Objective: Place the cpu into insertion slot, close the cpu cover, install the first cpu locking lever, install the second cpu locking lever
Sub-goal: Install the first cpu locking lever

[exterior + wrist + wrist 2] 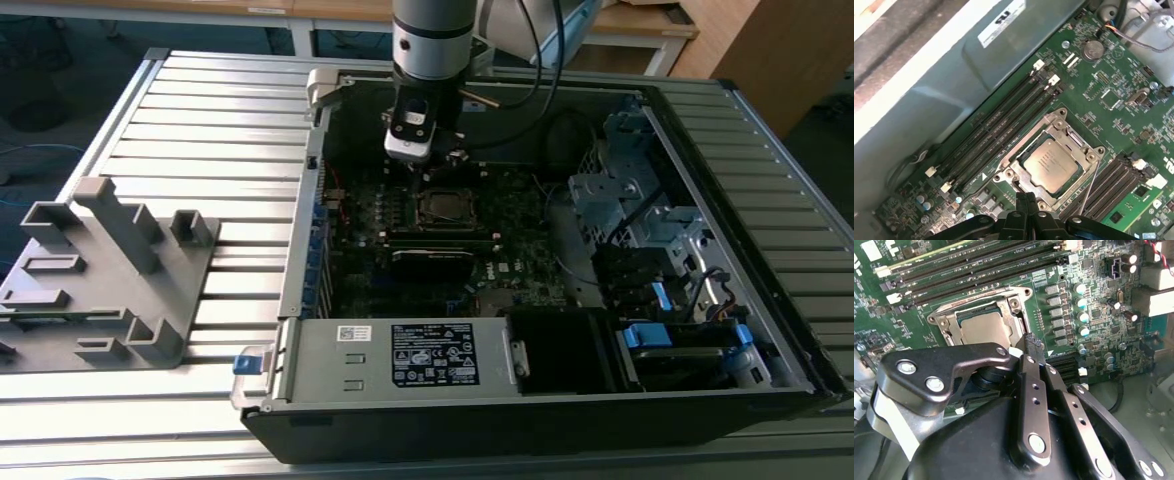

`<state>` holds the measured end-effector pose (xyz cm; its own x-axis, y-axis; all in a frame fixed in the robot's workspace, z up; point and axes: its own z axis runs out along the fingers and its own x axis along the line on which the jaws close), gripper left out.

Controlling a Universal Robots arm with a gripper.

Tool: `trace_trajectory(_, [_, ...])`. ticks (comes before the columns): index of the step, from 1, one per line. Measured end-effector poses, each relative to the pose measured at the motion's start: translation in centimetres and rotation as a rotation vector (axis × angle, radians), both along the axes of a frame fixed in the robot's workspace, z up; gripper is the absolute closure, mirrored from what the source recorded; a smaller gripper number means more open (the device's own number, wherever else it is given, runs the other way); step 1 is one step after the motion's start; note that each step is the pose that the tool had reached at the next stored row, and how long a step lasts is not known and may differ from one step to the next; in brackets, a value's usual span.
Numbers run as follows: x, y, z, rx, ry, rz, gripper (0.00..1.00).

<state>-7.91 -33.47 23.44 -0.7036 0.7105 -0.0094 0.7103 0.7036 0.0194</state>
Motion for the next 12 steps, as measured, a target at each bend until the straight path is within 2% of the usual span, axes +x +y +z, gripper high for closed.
trace_trajectory(7, [0.0, 0.0, 0.0, 0.0, 0.0, 0.005, 0.9])
trace_trajectory(12, [0.0, 0.0, -0.01, 0.0, 0.0001, 0.063, 0.9])
